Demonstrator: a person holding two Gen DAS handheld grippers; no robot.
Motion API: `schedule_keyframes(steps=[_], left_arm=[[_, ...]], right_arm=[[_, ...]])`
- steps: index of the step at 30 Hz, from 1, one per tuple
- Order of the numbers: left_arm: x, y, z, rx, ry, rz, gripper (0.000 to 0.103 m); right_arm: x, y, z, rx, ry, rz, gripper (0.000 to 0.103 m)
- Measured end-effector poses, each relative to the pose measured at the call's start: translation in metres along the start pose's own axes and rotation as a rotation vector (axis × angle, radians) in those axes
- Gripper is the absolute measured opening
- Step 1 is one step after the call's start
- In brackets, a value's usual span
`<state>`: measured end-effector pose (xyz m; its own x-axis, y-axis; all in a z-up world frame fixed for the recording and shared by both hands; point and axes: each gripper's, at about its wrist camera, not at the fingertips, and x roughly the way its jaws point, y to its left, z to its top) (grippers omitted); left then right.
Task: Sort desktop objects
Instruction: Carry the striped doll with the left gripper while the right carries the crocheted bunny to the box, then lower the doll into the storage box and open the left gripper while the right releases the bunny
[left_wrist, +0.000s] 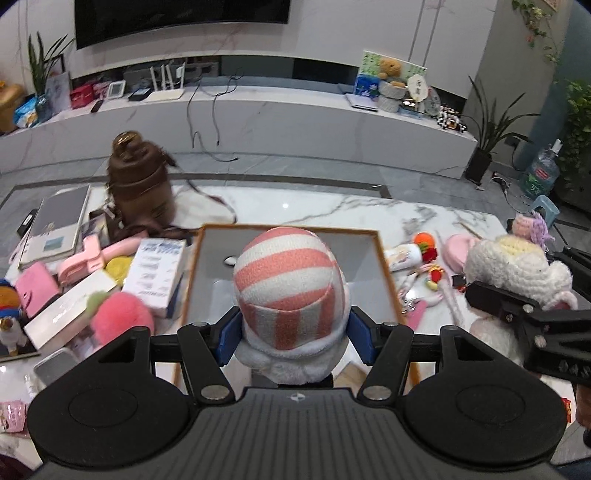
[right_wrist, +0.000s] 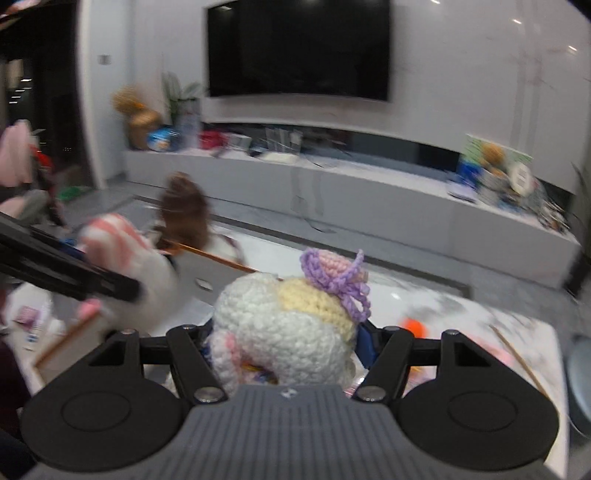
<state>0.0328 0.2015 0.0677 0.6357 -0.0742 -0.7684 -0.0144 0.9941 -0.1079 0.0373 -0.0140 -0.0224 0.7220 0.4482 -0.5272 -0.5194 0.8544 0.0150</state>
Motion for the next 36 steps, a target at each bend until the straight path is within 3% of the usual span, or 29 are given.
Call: schedule_keyframes(steps=[4,12,18,36], left_arm=[[0.004,0.017,-0.006,-0.02,0.027,0.015,0.071],[0.016,0.031,-0.019,-0.008,0.088,0.051,0.071],[0.036,0.028,-0.028,0.018,0.162,0.059,0.071],[0.069,0.016,-0.043,0.104,0.263,0.116,0.071]], right_arm=[[0.014,0.033,0.003,-0.04,0.008,0.071,0.068],[0.05,0.065,-0.006,-0.111,0.094,0.111,0.068],[0.074,0.075,-0.018,-0.174,0.165,0.101,0.068],[0.101,0.092,-0.054,-0.329,0.308,0.126,0.068]])
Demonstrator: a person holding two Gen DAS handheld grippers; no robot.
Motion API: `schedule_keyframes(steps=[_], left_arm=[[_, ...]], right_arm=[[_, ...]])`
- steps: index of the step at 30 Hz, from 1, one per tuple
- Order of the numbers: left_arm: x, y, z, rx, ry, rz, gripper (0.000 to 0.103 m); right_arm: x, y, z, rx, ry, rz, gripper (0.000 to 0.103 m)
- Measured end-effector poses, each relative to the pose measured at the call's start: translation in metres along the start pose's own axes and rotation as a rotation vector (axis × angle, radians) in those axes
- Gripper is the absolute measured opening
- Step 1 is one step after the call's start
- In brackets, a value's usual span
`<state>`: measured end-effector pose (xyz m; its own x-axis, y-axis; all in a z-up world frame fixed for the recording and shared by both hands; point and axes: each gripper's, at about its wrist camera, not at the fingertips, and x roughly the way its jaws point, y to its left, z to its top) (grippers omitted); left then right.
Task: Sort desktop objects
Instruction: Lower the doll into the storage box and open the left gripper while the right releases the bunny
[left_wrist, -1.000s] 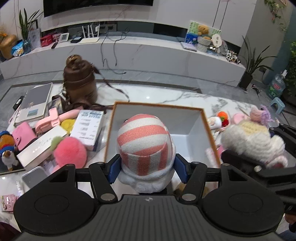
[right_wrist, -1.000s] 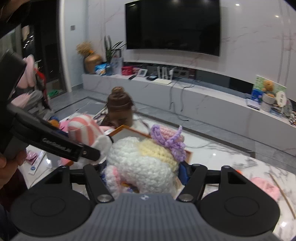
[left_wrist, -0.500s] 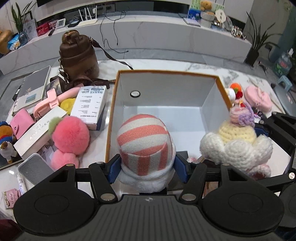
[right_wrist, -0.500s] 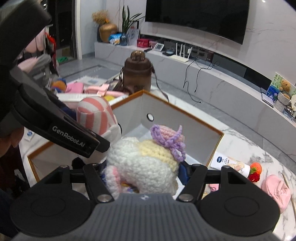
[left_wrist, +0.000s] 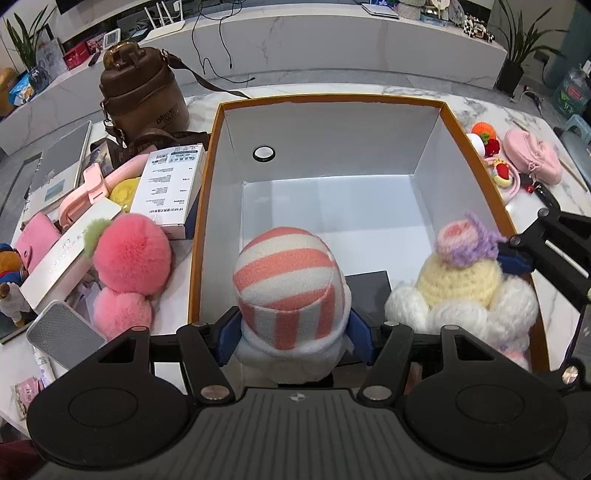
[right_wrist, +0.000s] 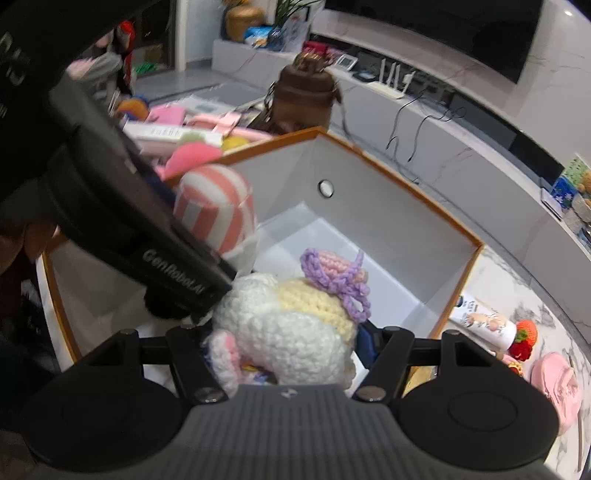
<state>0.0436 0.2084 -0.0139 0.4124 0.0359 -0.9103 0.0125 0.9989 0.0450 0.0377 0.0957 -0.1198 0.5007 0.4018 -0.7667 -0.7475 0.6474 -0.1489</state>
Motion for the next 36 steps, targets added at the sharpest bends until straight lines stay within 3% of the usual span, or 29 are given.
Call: schedule_keyframes(steps=[4,14,23,25,36], left_arm=[[0.0,-0.003,0.0,0.011,-0.001,0.01,0.071],[0.001,-0.003,-0.001,0.021,0.005,0.022,0.073],[0.0,0.0,0.0,0.008,-0.006,0.026,0.078],[-0.003,0.002,0.0,-0.007,-0.022,0.01,0.08],[-0.035,0.016,0.007,-0.112,-0.189,-0.055,0.088]], right_arm=[[0.005,0.007,-0.005,-0.039,0.037,0.01,0.069],[0.003,0.01,-0.008,-0.051,0.035,0.001,0.069],[0.006,0.014,-0.005,-0.082,0.02,-0.025,0.077],[0.002,0.013,-0.004,-0.084,0.003,-0.032,0.086],[-0.031,-0.008,0.003,0.037,-0.12,-0.043,0.086]])
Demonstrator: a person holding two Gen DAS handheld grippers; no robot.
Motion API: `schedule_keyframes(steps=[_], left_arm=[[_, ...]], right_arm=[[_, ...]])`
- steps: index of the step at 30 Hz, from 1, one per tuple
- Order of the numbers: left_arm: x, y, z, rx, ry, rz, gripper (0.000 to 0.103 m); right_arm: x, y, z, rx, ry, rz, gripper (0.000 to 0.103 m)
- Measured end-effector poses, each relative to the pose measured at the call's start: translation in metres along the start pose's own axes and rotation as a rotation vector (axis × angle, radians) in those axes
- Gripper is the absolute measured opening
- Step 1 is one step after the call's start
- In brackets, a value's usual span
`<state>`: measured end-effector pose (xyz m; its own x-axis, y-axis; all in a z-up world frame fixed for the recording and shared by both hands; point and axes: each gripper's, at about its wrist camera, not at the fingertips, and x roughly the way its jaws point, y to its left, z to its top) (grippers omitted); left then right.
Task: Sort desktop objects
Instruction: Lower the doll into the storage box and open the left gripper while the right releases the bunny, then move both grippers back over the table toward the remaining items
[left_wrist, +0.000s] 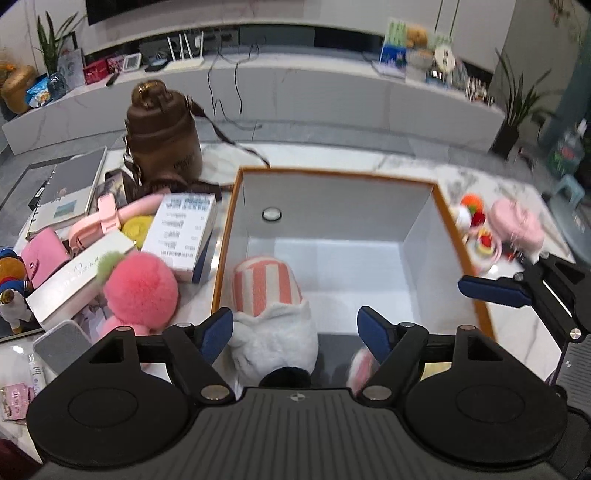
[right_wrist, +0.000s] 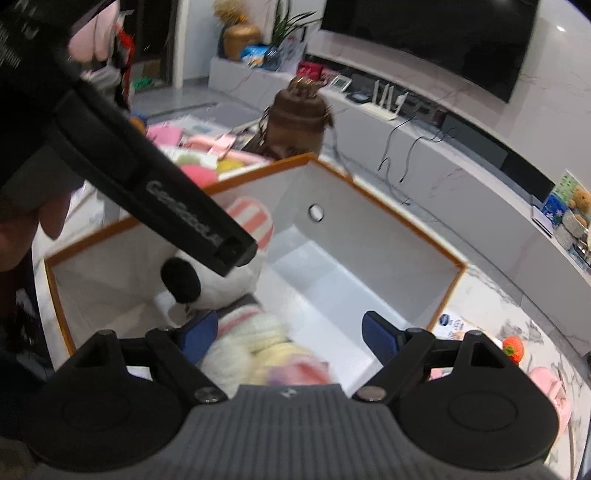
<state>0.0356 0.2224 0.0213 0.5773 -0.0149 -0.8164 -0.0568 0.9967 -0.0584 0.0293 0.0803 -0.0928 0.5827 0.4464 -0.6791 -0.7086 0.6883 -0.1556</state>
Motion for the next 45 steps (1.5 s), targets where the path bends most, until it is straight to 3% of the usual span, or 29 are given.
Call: schedule_keyframes(steps=[9,16,20,27,31,35,41,45], left_arm=[[-0.014,-0.005,0.005,-0.019,-0.074,-0.019,0.088],[-0.02,-0.019,0.009,-0.009,-0.123,-0.041,0.088],[-0.019,-0.033,0.016,-0.003,-0.134,-0.051,0.088],[-0.016,-0.073,0.028,0.019,-0.188,-0.093,0.088],[-0.006,-0.106,0.03,0.091,-0.184,-0.084,0.088],[0.004,-0.135,0.031,0.136,-0.175,-0.083,0.088],[0.008,-0.182,0.028,0.184,-0.169,-0.146,0.088],[0.023,-0.211,0.026,0.143,-0.091,-0.163,0.088]], right_arm=[[-0.027,-0.033,0.004,0.154,-0.1,-0.015,0.086],[-0.054,-0.053,-0.015,0.237,-0.147,-0.048,0.086],[-0.06,-0.086,-0.029,0.336,-0.149,-0.066,0.086],[-0.071,-0.171,-0.086,0.435,-0.086,-0.323,0.088],[-0.078,-0.209,-0.118,0.494,0.033,-0.399,0.088],[-0.094,-0.226,-0.129,0.508,-0.004,-0.409,0.088],[-0.109,-0.251,-0.15,0.553,-0.012,-0.431,0.088],[-0.109,-0.267,-0.159,0.604,-0.033,-0.446,0.088]])
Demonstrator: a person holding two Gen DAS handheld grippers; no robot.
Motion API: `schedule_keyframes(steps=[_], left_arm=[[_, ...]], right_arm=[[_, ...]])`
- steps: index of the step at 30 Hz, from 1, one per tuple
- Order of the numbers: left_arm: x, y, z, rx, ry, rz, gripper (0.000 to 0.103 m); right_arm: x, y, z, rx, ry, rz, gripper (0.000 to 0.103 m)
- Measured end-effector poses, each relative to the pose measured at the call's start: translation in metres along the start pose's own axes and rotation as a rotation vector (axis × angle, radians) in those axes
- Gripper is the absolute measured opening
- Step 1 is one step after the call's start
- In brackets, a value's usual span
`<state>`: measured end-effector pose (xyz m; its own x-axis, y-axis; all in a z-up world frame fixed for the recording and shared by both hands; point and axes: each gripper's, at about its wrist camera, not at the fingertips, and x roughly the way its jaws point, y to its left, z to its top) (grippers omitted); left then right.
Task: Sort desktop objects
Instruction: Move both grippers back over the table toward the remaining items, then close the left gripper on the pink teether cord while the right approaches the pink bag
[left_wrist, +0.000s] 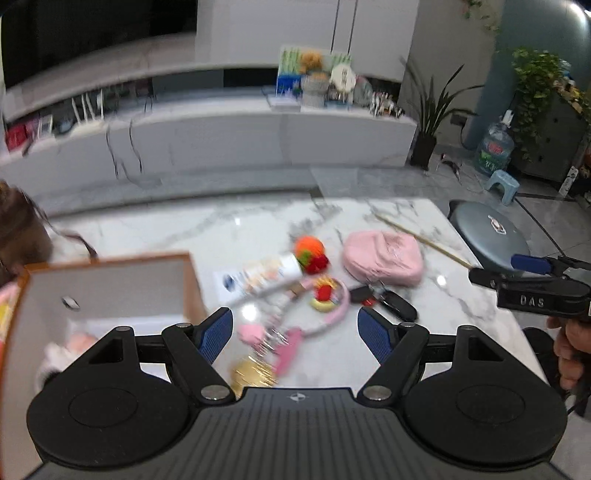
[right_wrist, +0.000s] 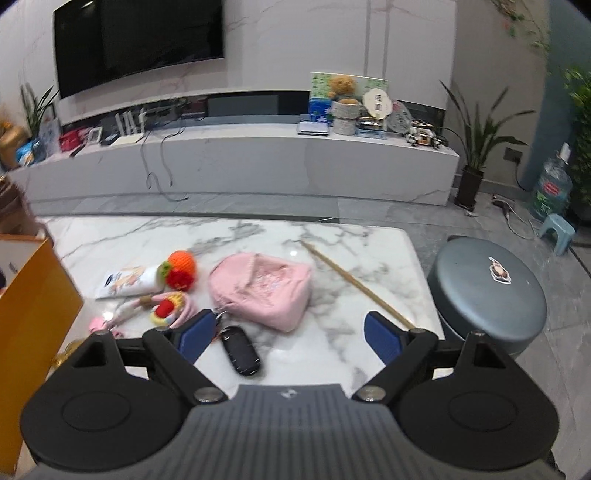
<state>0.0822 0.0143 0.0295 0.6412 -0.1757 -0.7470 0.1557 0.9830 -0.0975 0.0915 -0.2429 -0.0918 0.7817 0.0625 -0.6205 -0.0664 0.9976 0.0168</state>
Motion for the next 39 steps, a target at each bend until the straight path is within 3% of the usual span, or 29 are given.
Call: schedule_keyframes(steps=[4,13,15,21,25,33,37,39], left_arm=[[0.016,-0.025,-0.009,0.004,0.013,0.055,0.088],[0.075,-0.054,-0.045,0.183,0.003,0.275,0.083],[0.09,-0.053,-0.05,0.212,0.018,0.299,0.076],[0.115,-0.062,-0.048,0.264,-0.008,0.271,0.073],[0.134,-0.075,-0.04,0.335,0.029,0.248,0.073],[0.157,-0.078,-0.035,0.384,0.091,0.252,0.06],[0.159,-0.078,-0.035,0.395,0.097,0.243,0.059],[0.159,-0.08,-0.034,0.401,0.099,0.237,0.048]], right_arm=[[0.011,-0.015,0.003,0.056,0.005,0.003,0.088],[0.029,-0.027,0.0,0.094,0.039,0.029,0.088],[0.033,-0.026,0.0,0.091,0.043,0.038,0.088],[0.044,-0.02,0.003,0.098,0.055,0.059,0.088],[0.053,-0.016,0.007,0.112,0.06,0.073,0.089],[0.076,-0.003,0.012,0.085,0.09,0.067,0.088],[0.084,-0.001,0.015,0.093,0.089,0.055,0.088],[0.089,-0.002,0.016,0.107,0.09,0.036,0.089]])
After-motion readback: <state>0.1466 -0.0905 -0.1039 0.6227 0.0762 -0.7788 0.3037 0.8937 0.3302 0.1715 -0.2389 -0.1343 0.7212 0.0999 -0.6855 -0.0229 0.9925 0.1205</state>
